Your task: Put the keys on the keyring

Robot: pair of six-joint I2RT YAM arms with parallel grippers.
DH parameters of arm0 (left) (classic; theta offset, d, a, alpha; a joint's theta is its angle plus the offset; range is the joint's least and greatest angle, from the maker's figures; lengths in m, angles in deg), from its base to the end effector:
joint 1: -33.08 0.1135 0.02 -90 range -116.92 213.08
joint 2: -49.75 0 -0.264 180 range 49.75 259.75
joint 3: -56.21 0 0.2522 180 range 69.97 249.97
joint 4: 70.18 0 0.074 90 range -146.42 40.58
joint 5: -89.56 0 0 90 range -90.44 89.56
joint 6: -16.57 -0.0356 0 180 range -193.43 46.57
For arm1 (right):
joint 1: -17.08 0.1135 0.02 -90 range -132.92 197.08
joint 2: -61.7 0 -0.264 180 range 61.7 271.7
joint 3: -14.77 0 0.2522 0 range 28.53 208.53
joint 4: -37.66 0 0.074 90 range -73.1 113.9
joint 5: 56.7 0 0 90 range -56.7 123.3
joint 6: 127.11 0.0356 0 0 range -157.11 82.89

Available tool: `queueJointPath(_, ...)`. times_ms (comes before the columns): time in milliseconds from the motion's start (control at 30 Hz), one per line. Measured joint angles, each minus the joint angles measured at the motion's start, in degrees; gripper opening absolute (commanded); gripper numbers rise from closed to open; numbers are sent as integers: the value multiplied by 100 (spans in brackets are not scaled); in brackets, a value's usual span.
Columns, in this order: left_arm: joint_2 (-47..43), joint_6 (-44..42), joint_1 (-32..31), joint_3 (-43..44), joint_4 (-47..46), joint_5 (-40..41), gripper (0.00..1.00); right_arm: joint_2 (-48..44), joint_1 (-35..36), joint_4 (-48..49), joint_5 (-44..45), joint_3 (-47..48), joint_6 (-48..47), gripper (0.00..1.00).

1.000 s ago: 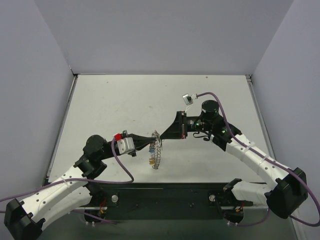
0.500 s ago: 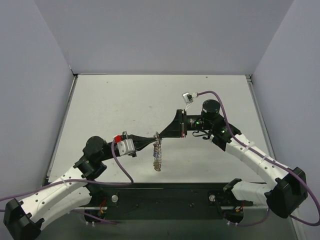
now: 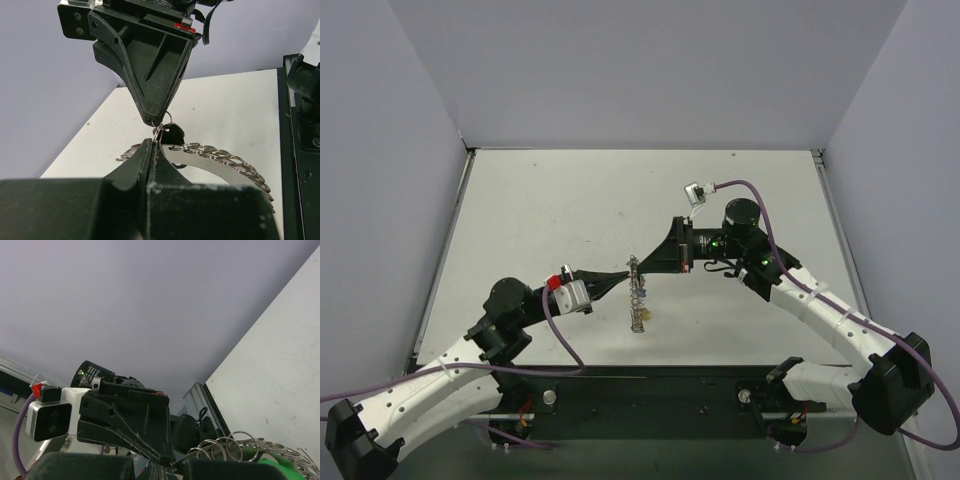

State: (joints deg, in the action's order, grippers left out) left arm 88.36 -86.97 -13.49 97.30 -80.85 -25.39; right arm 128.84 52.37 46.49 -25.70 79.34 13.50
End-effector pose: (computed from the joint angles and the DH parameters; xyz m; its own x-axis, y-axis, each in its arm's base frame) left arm 0.1054 -0.1332 0.3133 0.3723 -0.0845 -0.9242 0.8781 0.3547 0.3213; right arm 0.1955 0.1758 0.3555 -0.7110 -0.0156 -0.7030 -0.6990 -0.0943 0.7089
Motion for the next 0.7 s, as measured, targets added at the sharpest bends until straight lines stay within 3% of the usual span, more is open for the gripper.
queueJointPath(700,72,-636,-601,0,184,1014,0,63,0,422,-42,-70,468,0)
